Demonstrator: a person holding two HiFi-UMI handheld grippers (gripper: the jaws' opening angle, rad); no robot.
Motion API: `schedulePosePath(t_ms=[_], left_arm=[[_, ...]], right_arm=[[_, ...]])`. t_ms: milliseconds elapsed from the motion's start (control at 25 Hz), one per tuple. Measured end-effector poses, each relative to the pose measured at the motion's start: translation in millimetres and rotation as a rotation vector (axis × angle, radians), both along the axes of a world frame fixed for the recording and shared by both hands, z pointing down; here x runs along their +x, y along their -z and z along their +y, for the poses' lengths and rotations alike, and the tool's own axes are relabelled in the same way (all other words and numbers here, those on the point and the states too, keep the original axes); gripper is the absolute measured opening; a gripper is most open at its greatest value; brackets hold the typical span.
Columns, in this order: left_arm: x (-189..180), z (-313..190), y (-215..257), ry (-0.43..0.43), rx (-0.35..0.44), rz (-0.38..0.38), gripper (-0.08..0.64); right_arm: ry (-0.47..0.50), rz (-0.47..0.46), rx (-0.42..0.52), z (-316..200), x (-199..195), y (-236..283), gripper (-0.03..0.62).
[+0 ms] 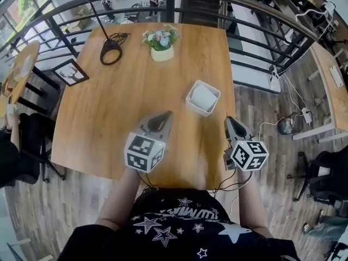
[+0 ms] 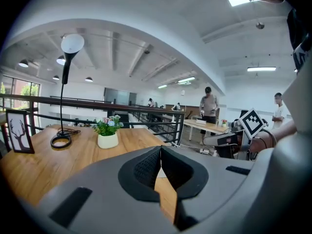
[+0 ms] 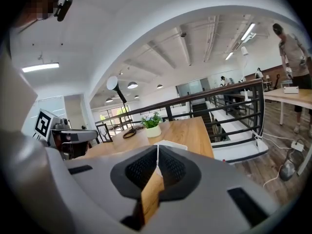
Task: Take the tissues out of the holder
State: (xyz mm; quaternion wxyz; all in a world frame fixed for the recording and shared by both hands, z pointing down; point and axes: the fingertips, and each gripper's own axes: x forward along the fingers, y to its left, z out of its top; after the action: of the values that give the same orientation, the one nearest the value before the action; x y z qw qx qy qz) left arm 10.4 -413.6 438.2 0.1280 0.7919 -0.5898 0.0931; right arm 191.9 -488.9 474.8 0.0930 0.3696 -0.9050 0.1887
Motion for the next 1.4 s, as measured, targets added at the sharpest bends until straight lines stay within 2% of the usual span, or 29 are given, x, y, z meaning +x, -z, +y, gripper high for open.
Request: schedulePosePath(t_ms=[600,960,1000,1040,1080,1200,1280,1400], left_arm=[[34,-51,-24,0.154,-0.033,-0.002,0.014],[28,-58,-45,0.242,-0.080,-0.015,0.014],[27,-58,-46,0.248,-0.086,-0.018,0.014],[26,-58,-48,0.254,-0.091,-0.021,0.014],[25,-58,-49,0.258,-0.097,-0.022,0.014],[24,-58,-52,0.263,-0.112,-0.025,0.014],[26,-57,-54,0.261,-0.118,-0.028,0.014],[30,-56,-57,0.259,-0.123,-0.030,0.014]], right_arm=[[0.224,0.039,-0.025,-66,-9,-31,0.018],[0.341,0.088,-0.052,-80,-41,-62,0.029],[0.349,0.086,-0.062,-81,-44,-65,0.056],[0.357,0.086,-0.074,-82,-46,-68,0.128],[0.365,0.086,-0.086,-83,-48,-70,0.153],[0.374,0.090,-0.102,-87,-51,-75,0.184],[0.375,0.102,-0.099,-90,-51,-78,0.261],[0.395,0.131,-0.103,-90,-54,-84,0.293]])
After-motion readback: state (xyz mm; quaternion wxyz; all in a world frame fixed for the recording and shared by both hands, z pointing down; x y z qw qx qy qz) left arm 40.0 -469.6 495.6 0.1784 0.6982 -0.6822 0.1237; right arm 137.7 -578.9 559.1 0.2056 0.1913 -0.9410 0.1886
